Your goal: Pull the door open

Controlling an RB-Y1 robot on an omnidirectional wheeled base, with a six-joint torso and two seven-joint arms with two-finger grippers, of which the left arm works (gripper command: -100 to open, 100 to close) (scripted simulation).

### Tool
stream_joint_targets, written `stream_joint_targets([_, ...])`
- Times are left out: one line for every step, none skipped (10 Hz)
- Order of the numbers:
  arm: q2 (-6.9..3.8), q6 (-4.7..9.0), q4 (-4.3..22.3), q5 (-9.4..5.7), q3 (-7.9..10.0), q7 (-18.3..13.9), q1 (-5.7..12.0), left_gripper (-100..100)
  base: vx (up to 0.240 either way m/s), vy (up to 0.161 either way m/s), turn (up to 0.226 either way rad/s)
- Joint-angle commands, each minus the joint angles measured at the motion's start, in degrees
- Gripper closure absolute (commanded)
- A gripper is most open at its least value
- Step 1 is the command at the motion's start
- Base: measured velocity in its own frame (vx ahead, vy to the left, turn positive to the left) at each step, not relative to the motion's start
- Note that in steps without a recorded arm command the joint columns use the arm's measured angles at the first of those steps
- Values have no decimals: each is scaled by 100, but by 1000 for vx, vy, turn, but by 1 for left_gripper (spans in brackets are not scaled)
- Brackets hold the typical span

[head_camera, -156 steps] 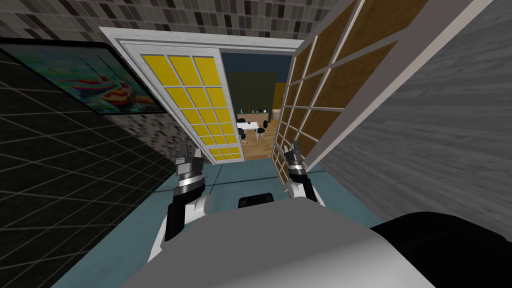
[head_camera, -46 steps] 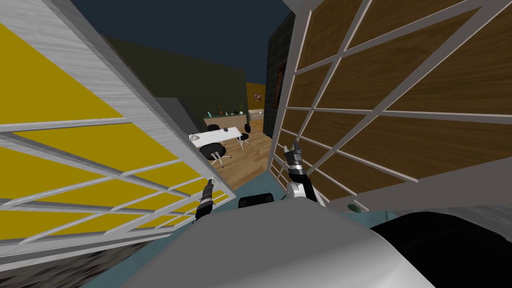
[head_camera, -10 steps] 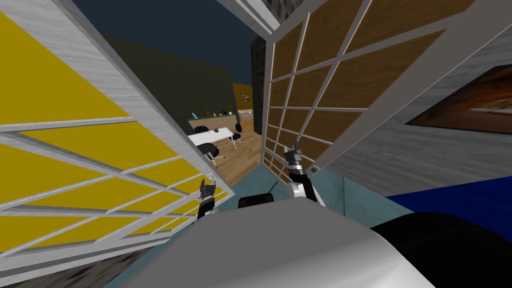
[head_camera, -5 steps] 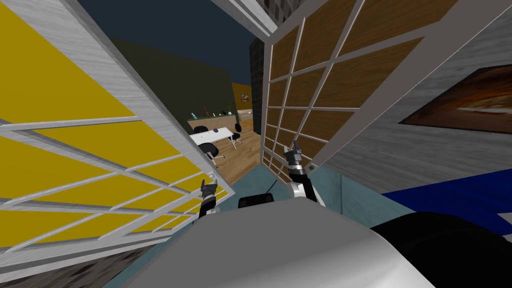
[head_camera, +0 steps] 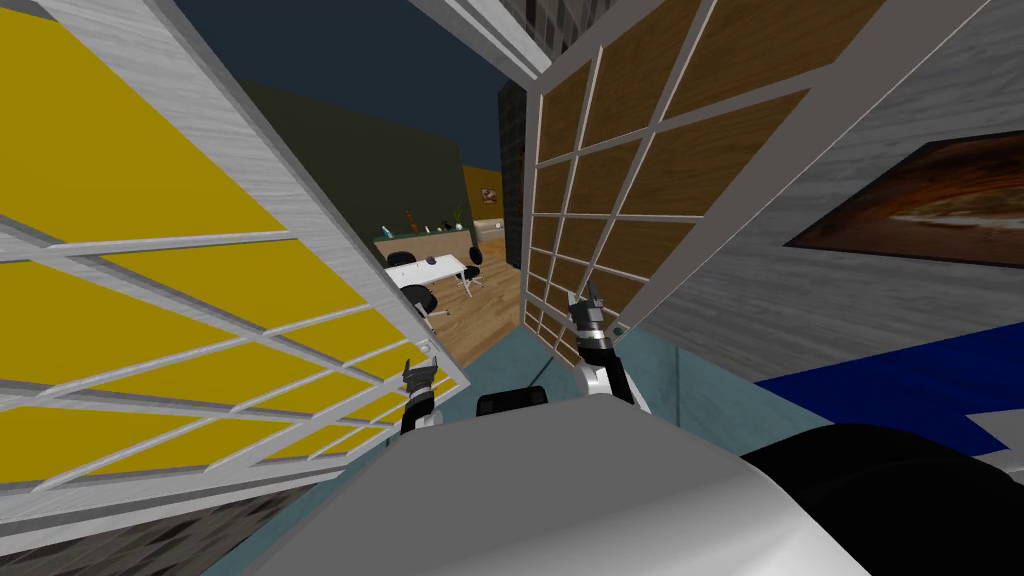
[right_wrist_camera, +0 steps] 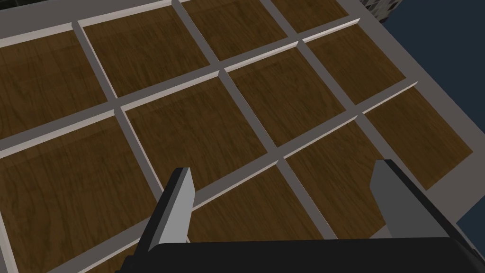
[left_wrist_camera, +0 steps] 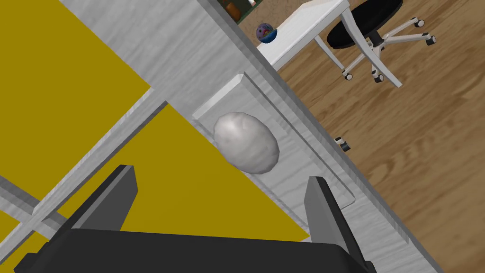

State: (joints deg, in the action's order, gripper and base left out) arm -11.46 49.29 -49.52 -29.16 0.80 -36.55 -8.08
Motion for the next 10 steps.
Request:
stream_joint_targets([2, 13, 17, -49, -32, -174, 16, -100, -33, -4, -9])
stream_joint_targets([6, 14, 10, -147, -92, -399, 31, -100, -35, -3, -18])
stream_joint_targets([11, 15, 3, -246, -151, -547, 45, -100, -49, -2, -25])
stream_joint_targets([11, 15, 3, -246, -151, -643, 45, -100, -43, 3, -9])
stream_joint_targets([16, 17, -5, -344, -211, -846, 60, -100, -47, 5, -17])
stream_joint_targets([21, 18, -12, -440, -270, -1007, 75, -100, -64, 2, -25])
stream_joint_targets([21, 18, -12, -440, -270, -1111, 75, -100, -47, 2, -7])
stream_joint_targets([25, 20, -19, -535, -328, -1305, 89, -100, -49, 7, -13])
stream_joint_targets([25, 20, -19, -535, -328, -1343, 89, -100, -35, 3, -10])
stream_joint_targets([29, 21, -25, -628, -384, -1569, 103, -100, -34, 1, -15])
